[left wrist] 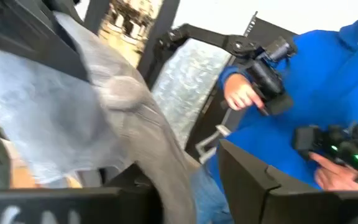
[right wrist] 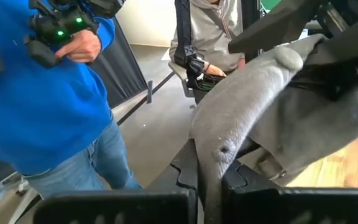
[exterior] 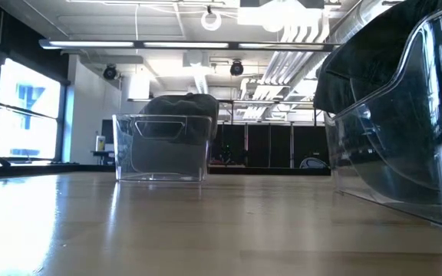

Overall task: Pick & Place hat
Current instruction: Put the light gray cap into the top transparent bin

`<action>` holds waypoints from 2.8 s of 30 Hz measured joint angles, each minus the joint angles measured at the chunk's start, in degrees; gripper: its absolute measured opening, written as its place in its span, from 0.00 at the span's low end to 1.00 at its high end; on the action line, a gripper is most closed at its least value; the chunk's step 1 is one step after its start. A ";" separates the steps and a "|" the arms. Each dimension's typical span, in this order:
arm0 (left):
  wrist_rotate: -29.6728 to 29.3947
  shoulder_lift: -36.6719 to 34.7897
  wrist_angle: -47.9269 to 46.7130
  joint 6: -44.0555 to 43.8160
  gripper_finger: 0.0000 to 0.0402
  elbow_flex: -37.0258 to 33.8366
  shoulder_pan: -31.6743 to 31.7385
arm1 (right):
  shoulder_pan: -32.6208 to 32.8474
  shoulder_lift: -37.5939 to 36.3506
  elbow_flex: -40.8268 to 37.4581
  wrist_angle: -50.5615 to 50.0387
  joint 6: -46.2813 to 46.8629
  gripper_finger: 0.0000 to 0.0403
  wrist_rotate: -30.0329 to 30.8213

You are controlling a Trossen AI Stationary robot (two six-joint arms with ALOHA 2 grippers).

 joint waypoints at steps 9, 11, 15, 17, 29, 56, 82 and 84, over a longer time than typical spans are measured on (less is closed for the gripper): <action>-7.25 -0.09 -3.70 0.43 0.04 0.00 0.00 | -0.01 0.09 0.00 -0.43 3.45 0.08 0.61; -7.95 -0.09 -4.14 0.58 0.01 0.00 0.00 | -0.12 0.09 0.00 -0.56 7.66 0.11 2.25; -8.86 -0.09 -3.91 -0.31 0.04 0.00 0.00 | -0.90 0.11 0.00 -0.65 13.78 0.23 2.41; -9.15 -0.07 -4.15 -0.51 0.03 0.00 0.00 | -1.36 0.11 0.00 0.02 15.30 0.32 2.83; -16.66 -0.07 -9.01 1.06 0.01 0.00 0.00 | -2.72 4.77 0.00 3.70 18.31 0.65 8.13; -14.37 -0.61 -12.48 3.12 0.01 0.00 0.00 | -2.91 7.01 0.00 -5.40 -1.22 0.65 2.92; -0.48 -1.13 -9.61 0.48 0.39 0.04 0.00 | -2.35 3.98 -0.02 4.67 -1.59 0.03 -6.02; 1.09 -0.62 -9.68 0.30 0.46 0.07 0.00 | -2.25 3.23 -0.02 4.51 -2.44 0.02 -5.69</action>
